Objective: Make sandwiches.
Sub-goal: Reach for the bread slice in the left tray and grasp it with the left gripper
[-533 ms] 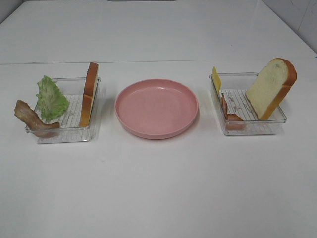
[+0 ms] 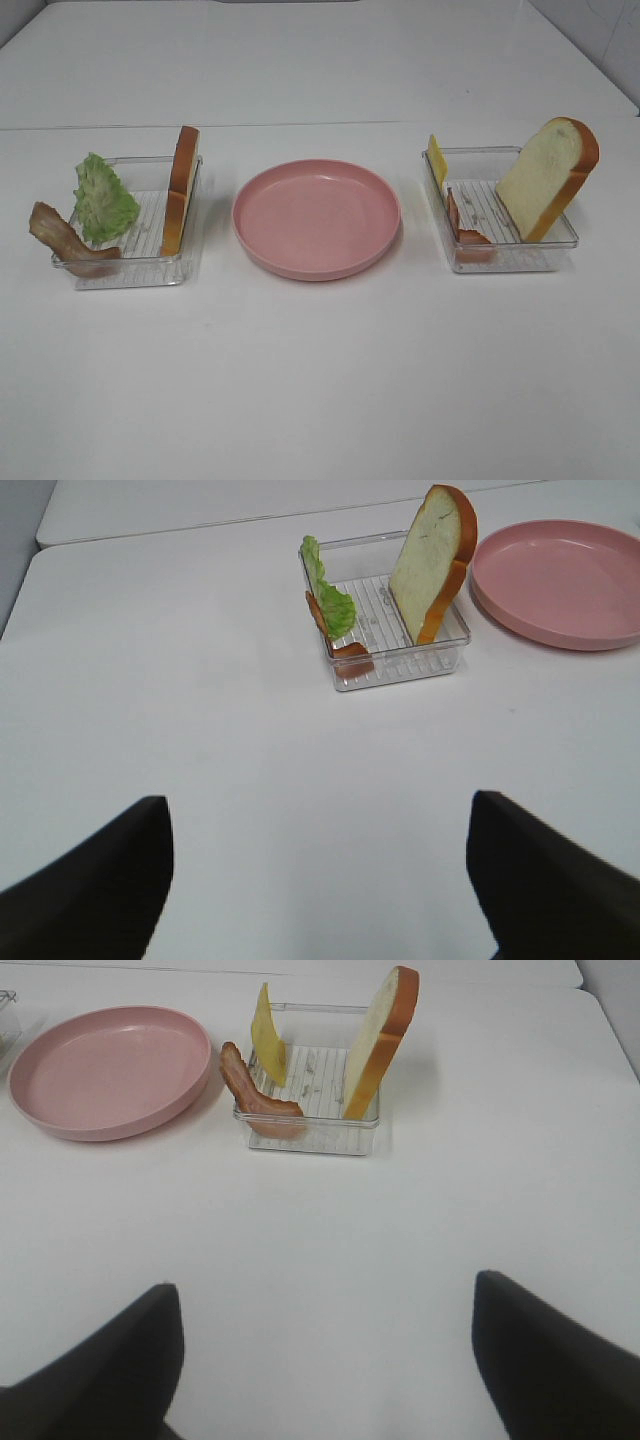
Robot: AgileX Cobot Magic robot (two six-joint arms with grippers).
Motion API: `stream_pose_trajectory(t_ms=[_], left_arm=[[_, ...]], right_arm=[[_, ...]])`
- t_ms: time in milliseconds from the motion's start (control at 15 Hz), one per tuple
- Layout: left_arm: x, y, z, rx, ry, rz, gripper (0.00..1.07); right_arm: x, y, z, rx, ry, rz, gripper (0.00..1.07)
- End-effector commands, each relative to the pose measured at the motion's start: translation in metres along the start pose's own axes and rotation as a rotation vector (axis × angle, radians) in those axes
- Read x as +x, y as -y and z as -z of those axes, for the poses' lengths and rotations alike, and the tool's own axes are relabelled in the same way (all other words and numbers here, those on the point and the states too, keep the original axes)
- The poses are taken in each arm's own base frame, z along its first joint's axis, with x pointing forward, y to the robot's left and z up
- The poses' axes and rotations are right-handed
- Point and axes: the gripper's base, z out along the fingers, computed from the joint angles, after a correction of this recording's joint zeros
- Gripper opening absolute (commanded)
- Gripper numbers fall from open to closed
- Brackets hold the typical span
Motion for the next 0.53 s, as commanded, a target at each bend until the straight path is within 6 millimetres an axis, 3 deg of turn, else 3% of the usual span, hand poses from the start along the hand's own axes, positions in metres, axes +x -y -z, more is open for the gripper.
stream_pose_trajectory(t_ms=[67, 533], left_arm=[[0.0011, 0.0008, 0.0022, 0.002, 0.026, 0.004, 0.76], [0.0011, 0.0008, 0.0022, 0.002, 0.026, 0.004, 0.76]], right_arm=[[0.001, 0.0, 0.0007, 0.01, 0.016, 0.005, 0.75], [0.001, 0.0, 0.0007, 0.01, 0.016, 0.005, 0.75]])
